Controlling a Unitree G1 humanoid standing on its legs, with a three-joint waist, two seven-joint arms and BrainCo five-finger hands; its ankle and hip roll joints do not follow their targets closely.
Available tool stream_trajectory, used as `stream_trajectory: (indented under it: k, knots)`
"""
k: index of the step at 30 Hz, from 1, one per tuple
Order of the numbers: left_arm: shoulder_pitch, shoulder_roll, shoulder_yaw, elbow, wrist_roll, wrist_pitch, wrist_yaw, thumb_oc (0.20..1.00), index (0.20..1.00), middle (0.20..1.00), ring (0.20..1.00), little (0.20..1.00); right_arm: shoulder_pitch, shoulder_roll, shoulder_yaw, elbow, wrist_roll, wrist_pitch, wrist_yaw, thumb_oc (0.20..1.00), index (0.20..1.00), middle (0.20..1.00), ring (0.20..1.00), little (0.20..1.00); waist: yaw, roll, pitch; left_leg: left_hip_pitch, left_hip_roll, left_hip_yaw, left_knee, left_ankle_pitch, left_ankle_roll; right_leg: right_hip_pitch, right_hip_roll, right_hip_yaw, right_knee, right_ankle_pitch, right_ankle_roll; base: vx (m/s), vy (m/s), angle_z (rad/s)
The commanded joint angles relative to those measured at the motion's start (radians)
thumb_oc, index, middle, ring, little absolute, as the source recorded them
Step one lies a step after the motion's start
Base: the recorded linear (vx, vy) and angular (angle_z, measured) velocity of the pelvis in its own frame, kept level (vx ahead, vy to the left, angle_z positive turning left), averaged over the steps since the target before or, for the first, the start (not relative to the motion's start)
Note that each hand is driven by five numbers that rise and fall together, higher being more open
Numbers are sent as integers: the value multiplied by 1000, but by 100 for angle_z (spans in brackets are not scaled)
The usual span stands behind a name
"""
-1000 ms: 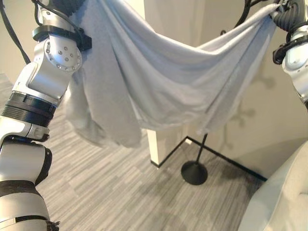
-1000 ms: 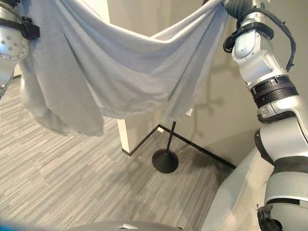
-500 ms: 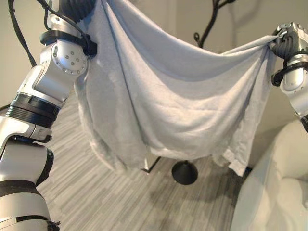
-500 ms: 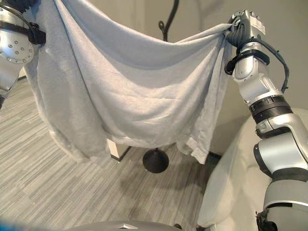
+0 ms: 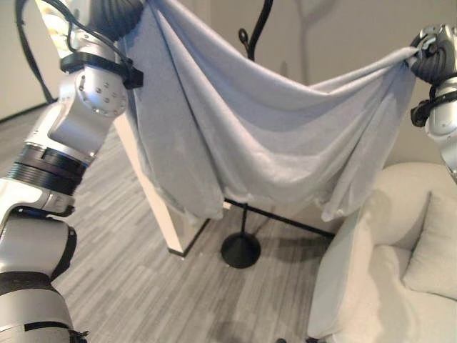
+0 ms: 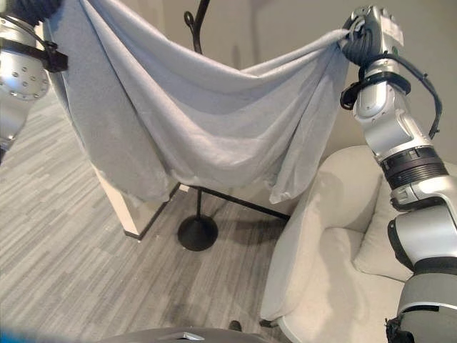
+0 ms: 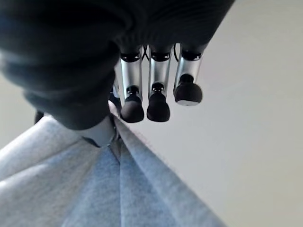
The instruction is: Hang the clothes on the sofa on the clothes rack.
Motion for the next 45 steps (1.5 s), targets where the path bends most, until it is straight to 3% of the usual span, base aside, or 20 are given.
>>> stream_trajectory:
  k: [1,2,4,5,6,8,9,11,17,30,33,35,38,39,40,42,43,44,45]
  knots:
    - [-156,97,-30,17,9,-5,39,200,200,200,200,200,-121,-36,5,10,15,-42,-43,200,200,200,200,200,41,-68,26,-96,-152,-85,66,18,115,34,-64,-37,16,-158,108,99,-15,-46]
    - [-158,98,-31,18,8,-6,39,200,200,200,200,200,-123,-36,6,12,15,-43,-43,200,200,200,200,200,40,-72,26,-101,-158,-85,75,14,119,33,-70,-37,16,-160,111,179,10,-25]
    - [-175,98,-32,41,2,-5,38,200,200,200,200,200,-127,-28,13,24,13,-48,-38,200,200,200,200,200,56,-62,33,-159,-215,-71,40,29,118,47,-64,-20,16,-164,109,173,138,17]
    - [-180,88,-28,66,-9,-9,34,200,200,200,200,200,-130,-5,22,41,8,-58,-40,200,200,200,200,200,92,-45,46,-221,-285,-59,-42,31,118,48,-58,-3,16,-175,103,147,180,30]
    - [-181,88,-28,68,-10,-11,34,200,200,200,200,200,-132,-5,25,43,8,-58,-40,200,200,200,200,200,93,-46,44,-223,-287,-57,-41,29,120,46,-61,-1,16,-177,104,116,204,15]
    - [-194,78,-37,83,-11,-18,35,200,200,200,200,200,-148,9,43,73,2,-61,-44,200,200,200,200,200,117,-34,52,-315,-335,-50,-49,17,113,57,-62,4,16,-200,106,140,168,-42]
    - [-220,61,-61,106,-14,-12,32,200,200,200,200,200,-165,8,77,101,-30,-49,-41,200,200,200,200,200,114,-22,43,-296,-331,-40,-49,10,110,64,-55,-2,16,-197,104,227,223,-47]
    - [-222,35,-58,109,-13,-12,21,200,200,200,200,200,-145,52,33,94,-3,-50,-41,200,200,200,200,200,114,-5,16,-241,-334,-38,-49,66,121,83,-66,1,16,-190,107,330,275,22]
    - [-208,22,-53,115,11,-3,12,200,200,200,200,200,-83,118,4,69,-15,-32,-34,200,200,200,200,200,120,-31,-19,-171,-349,11,-49,59,142,90,-119,-14,16,-174,137,253,171,-3]
    - [-177,16,-37,104,47,13,5,200,200,200,200,200,-64,143,-7,88,-19,-11,-23,200,200,200,200,200,130,-56,-22,-111,-372,40,-49,20,175,130,-153,-54,16,-156,153,105,83,-9]
    - [-186,26,-48,97,46,19,-1,200,200,200,200,200,-68,146,-6,102,-15,-10,-24,200,200,200,200,200,132,-38,-2,-78,-367,51,-48,19,187,85,-156,-72,176,-143,169,48,177,-1]
    - [-195,60,-34,87,25,29,6,200,200,200,200,200,-76,134,-11,103,-29,-4,-26,200,200,200,200,200,116,41,45,-9,-327,66,-46,12,215,-105,-153,-130,620,-124,190,46,363,6]
    - [-198,71,-29,84,25,32,5,200,200,200,200,200,-59,126,-24,99,-35,-6,-33,200,200,200,200,200,106,50,45,14,-322,79,-48,-1,221,-144,-174,-166,716,-139,183,89,80,28]
    - [-194,85,-26,86,25,34,6,200,200,200,200,200,-44,124,-31,105,-36,-5,-34,200,200,200,200,200,103,35,41,40,-329,91,-48,-23,220,-148,-218,-175,674,-152,163,173,27,27]
    - [-195,85,-28,86,25,34,6,200,200,200,200,200,-42,124,-32,104,-36,-5,-34,200,200,200,200,200,101,35,44,44,-328,89,-48,-24,220,-140,-217,-178,669,-153,162,177,-39,31]
    - [-190,94,-27,78,30,30,6,200,200,200,200,200,-35,126,-39,101,-30,-3,-36,200,200,200,200,200,108,19,45,62,-340,78,-47,-43,216,-120,-260,-179,514,-140,160,172,-112,35]
    - [-178,90,-21,77,35,26,2,200,200,200,200,200,-26,129,-46,92,-29,-2,-40,200,200,200,200,200,111,7,50,76,-348,67,-48,-63,208,-103,-282,-173,346,-139,165,320,-165,37]
    - [-157,86,-13,64,48,16,0,200,200,200,200,200,-16,119,-55,77,-32,0,-41,200,200,200,200,200,107,4,49,86,-355,57,-49,-72,206,-89,-303,-156,139,-94,176,361,-142,22]
    - [-150,83,-8,57,55,11,1,200,200,200,200,200,-12,111,-60,69,-35,1,-40,200,200,200,200,200,100,9,48,97,-354,56,-49,-80,203,-89,-308,-145,58,-69,187,262,-58,10]
